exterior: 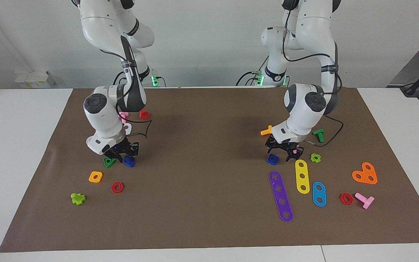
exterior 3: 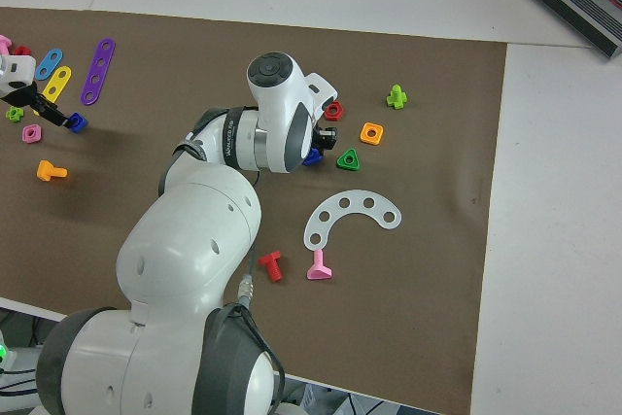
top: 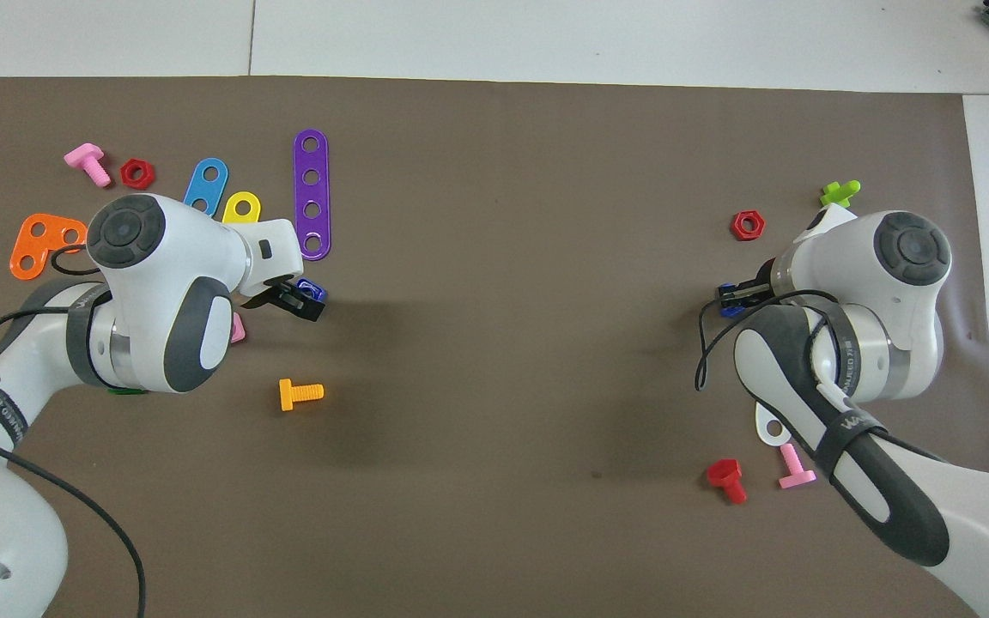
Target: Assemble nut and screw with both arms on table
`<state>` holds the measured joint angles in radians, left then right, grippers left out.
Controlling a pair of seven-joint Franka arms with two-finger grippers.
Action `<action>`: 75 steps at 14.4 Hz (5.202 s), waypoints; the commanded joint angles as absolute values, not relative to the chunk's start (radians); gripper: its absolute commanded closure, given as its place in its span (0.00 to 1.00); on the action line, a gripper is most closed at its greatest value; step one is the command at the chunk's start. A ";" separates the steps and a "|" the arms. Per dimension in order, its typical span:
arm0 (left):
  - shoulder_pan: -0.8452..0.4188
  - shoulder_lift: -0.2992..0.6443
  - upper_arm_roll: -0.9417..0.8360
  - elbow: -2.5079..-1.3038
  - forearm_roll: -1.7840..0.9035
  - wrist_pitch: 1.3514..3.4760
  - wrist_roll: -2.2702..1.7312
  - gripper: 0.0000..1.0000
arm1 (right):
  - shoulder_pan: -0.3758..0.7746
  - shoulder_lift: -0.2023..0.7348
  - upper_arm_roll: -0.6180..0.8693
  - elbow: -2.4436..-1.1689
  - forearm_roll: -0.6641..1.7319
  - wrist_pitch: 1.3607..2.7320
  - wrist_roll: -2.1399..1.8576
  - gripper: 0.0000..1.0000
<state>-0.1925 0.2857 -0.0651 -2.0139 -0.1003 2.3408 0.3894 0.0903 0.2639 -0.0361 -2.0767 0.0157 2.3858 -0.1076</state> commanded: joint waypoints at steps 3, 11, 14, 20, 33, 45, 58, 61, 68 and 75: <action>-0.230 0.310 -0.049 -2.019 -0.124 2.371 0.411 0.20 | 0.092 0.264 -0.034 -2.085 0.034 2.405 -0.129 1.00; -0.233 0.328 -0.048 -2.023 -0.123 2.387 0.411 0.25 | 0.107 0.239 -0.031 -1.956 0.034 2.284 -0.066 1.00; -0.235 0.327 -0.048 -2.025 -0.123 2.384 0.411 0.31 | 0.214 0.253 -0.031 -1.852 0.028 2.278 0.114 1.00; -0.244 0.328 -0.045 -2.016 -0.121 2.373 0.410 0.48 | 0.460 0.455 -0.029 -1.597 0.017 2.298 0.539 1.00; -0.227 0.325 -0.041 -1.988 -0.120 2.283 0.376 0.90 | 0.618 0.581 -0.031 -1.627 -0.049 2.388 0.749 1.00; -0.333 0.364 -0.041 -1.773 -0.120 2.068 -0.095 0.92 | 0.473 0.315 -0.040 -1.635 -0.054 2.173 0.681 0.00; -0.535 0.528 -0.041 -1.482 -0.153 2.023 -0.482 0.92 | 0.043 0.014 -0.043 -1.557 0.002 1.614 0.193 0.00; -0.561 0.538 -0.041 -1.474 -0.150 2.033 -0.512 0.92 | 0.037 -0.008 -0.049 -1.589 0.002 1.578 0.161 0.00; -0.583 0.555 -0.040 -1.480 -0.144 2.069 -0.534 0.92 | 0.037 -0.021 -0.051 -1.618 -0.011 1.580 0.102 0.00; -0.591 0.584 -0.040 -1.474 -0.135 2.097 -0.541 0.92 | 0.037 -0.005 -0.049 -1.563 -0.023 1.508 0.072 0.00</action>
